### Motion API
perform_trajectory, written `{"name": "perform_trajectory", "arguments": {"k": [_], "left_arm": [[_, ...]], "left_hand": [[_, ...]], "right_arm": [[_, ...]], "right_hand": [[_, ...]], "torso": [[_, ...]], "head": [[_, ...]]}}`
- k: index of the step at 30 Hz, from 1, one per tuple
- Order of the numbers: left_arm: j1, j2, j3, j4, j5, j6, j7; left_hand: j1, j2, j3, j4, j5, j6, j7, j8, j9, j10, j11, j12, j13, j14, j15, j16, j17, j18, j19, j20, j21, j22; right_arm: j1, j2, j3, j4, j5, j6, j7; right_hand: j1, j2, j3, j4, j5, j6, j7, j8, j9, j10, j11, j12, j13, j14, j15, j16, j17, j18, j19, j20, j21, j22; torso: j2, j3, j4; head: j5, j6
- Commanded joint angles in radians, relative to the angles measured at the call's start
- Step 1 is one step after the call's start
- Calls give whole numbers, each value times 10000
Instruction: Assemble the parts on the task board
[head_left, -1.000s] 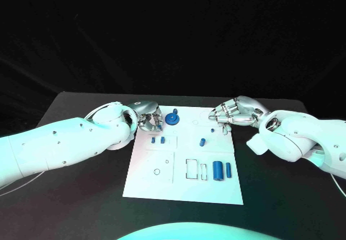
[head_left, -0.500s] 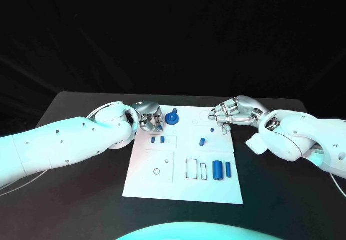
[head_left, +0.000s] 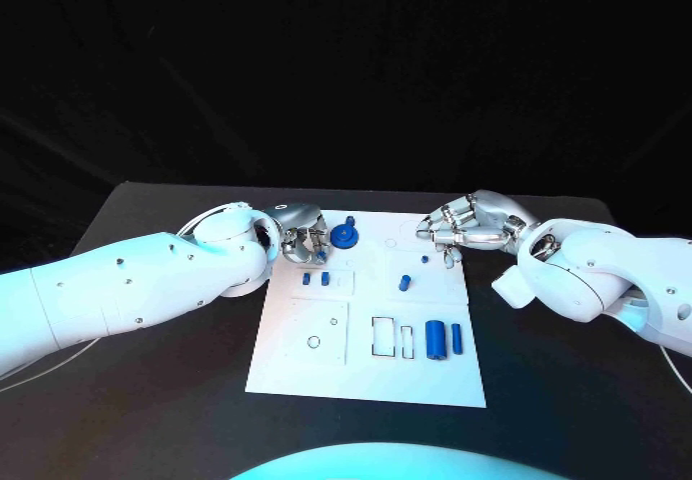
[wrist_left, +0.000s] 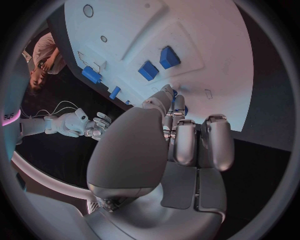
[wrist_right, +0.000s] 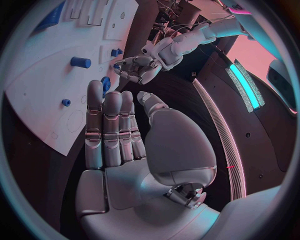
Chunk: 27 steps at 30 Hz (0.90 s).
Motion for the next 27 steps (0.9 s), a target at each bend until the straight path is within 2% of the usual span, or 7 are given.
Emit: {"name": "perform_trajectory", "arguments": {"k": [1,19,27], "left_arm": [[0,25,0,0,-43,315,-54],[0,6,-3,3,-88,411,-91],[1,10,-4,-25,41,445,54]], "left_hand": [[-113,26,61,8,-29,74,7,-43,-11,45,-9,-34,-10,328,24,10,-18,-74,138,3,47,365],[-151,11,123,-22,-30,111,-2,-65,-17,85,-16,-69,-12,315,18,-2,-45,-69,124,0,34,352],[-327,-208,222,-39,-30,-438,120,-476,-199,21,73,-243,-57,292,83,-27,-119,-125,211,41,207,581]], "right_arm": [[-7,10,2,14,-82,102,99],[-11,23,2,-9,-81,101,106],[-14,28,2,-15,-81,92,104]], "right_hand": [[49,71,44,37,50,-51,15,55,9,-63,10,-7,8,-38,9,-18,9,44,-62,-21,43,10],[49,71,44,37,50,-51,15,55,9,-63,10,-7,8,-38,9,-18,9,44,-62,-21,43,10],[49,71,44,37,50,-51,15,55,9,-63,10,-7,8,-38,9,-18,9,44,-62,-21,43,10]], "torso": [[-5,-1,-2],[1,-1,5],[-1,0,0]], "head": [[3,-8],[23,-27],[24,-36]]}}
